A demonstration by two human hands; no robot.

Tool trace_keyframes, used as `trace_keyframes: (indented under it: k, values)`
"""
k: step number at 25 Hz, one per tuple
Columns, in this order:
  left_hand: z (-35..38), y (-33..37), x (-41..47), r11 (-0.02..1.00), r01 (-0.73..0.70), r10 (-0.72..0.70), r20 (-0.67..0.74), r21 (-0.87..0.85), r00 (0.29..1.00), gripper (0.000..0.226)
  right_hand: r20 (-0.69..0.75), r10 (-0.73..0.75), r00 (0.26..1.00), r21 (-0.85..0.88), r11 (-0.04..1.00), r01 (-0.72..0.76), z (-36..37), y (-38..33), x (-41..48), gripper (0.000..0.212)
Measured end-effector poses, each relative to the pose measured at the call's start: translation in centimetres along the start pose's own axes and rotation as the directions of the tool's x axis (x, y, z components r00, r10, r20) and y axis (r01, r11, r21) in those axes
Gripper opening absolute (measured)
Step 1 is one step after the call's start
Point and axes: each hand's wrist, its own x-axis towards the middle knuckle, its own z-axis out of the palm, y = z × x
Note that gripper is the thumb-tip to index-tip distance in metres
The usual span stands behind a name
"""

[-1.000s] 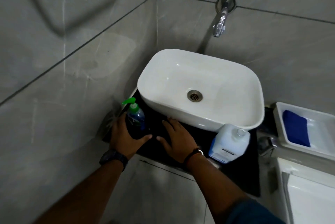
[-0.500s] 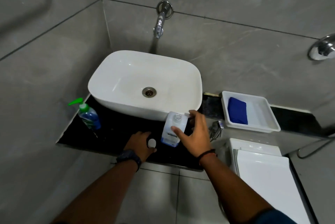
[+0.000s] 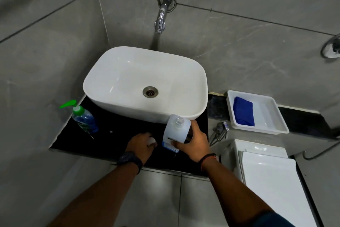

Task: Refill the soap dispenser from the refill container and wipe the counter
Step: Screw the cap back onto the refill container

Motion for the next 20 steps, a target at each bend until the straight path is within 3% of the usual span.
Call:
trace_keyframes:
  k: [2, 3, 8, 15, 20]
  values:
    - [-1.6, 1.9, 0.3, 0.964, 0.044, -0.089, -0.162, -0.264, 0.983, 0.027, -0.004, 0.01, 1.0, -0.011, 1.0, -0.01, -0.2, -0.4, -0.1, 0.074]
    - [-2.6, 3.3, 0.5, 0.94, -0.003, -0.077, -0.219, -0.342, 0.973, 0.027, -0.009, 0.014, 1.0, -0.017, 1.0, -0.015, -0.4, -0.7, -0.2, 0.073]
    - [-6.6, 9.9, 0.6, 0.886, -0.378, 0.264, -0.379, -0.268, 0.887, 0.027, -0.021, 0.01, 1.0, -0.047, 0.999, -0.011, -2.1, -3.1, -0.8, 0.076]
    - [-9.1, 13.0, -0.1, 0.802, -0.581, 0.537, -0.26, -0.138, 0.803, 0.03, -0.015, -0.05, 0.999, -0.136, 0.989, 0.048, -4.6, -5.6, -1.4, 0.069]
    - [-10.8, 13.8, 0.1, 0.789, -0.576, 0.573, -0.086, -0.212, 0.815, 0.035, -0.026, -0.061, 0.998, -0.172, 0.984, 0.056, -5.4, -6.3, -1.6, 0.07]
